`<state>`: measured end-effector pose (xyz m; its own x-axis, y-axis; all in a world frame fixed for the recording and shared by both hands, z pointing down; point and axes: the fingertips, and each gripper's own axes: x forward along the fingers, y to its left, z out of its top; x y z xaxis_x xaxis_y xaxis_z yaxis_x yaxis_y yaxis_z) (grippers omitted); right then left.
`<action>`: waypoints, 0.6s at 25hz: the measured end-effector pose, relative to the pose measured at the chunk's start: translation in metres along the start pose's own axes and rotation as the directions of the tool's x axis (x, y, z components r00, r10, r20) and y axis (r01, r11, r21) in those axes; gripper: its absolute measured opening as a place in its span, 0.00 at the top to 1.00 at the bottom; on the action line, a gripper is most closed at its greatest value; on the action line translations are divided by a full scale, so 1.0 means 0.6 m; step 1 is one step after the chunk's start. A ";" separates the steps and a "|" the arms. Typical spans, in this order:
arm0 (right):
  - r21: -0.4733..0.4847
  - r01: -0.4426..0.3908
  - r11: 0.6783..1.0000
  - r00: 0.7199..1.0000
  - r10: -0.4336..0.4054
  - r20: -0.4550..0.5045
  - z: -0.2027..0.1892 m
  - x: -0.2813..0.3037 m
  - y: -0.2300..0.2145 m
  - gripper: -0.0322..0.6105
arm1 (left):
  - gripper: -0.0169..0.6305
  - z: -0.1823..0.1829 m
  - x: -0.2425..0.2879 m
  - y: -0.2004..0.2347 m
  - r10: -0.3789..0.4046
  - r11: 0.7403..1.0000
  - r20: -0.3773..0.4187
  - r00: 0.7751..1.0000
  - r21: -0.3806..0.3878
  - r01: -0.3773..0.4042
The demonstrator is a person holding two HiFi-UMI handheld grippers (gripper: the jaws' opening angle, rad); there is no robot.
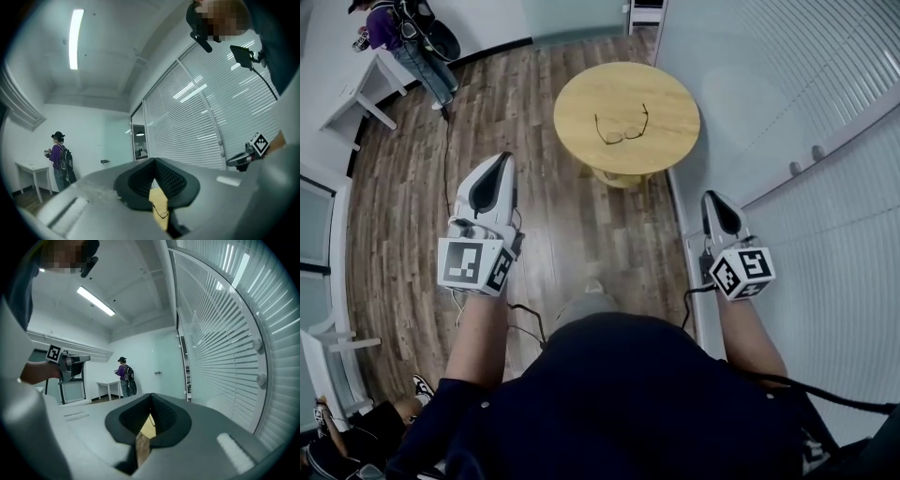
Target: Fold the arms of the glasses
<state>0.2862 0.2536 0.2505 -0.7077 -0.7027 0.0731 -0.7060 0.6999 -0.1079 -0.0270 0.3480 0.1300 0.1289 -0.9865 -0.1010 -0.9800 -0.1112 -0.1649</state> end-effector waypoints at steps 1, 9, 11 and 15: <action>-0.001 0.007 1.000 1.000 -0.007 -0.001 0.002 0.014 0.001 0.94 | 0.97 -0.004 0.012 0.013 -0.006 1.000 0.000 1.000 -0.003 0.006; 0.004 0.044 0.999 0.999 -0.044 -0.016 0.010 0.117 0.013 0.94 | 0.97 -0.023 0.093 0.105 -0.050 0.999 0.000 0.999 -0.015 0.050; 0.002 0.044 0.999 0.999 -0.043 -0.016 0.015 0.139 0.012 0.94 | 0.97 -0.028 0.110 0.119 -0.055 0.998 -0.002 0.998 -0.014 0.055; -0.004 0.037 0.999 0.999 -0.037 -0.022 0.031 0.184 0.006 0.94 | 0.97 -0.036 0.147 0.138 -0.072 0.997 -0.014 0.997 -0.027 0.072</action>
<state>0.2063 0.1761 0.2398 -0.6815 -0.7251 0.0985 -0.7318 0.6740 -0.1011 -0.1001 0.2493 0.1288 0.1969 -0.9776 -0.0748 -0.9720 -0.1846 -0.1451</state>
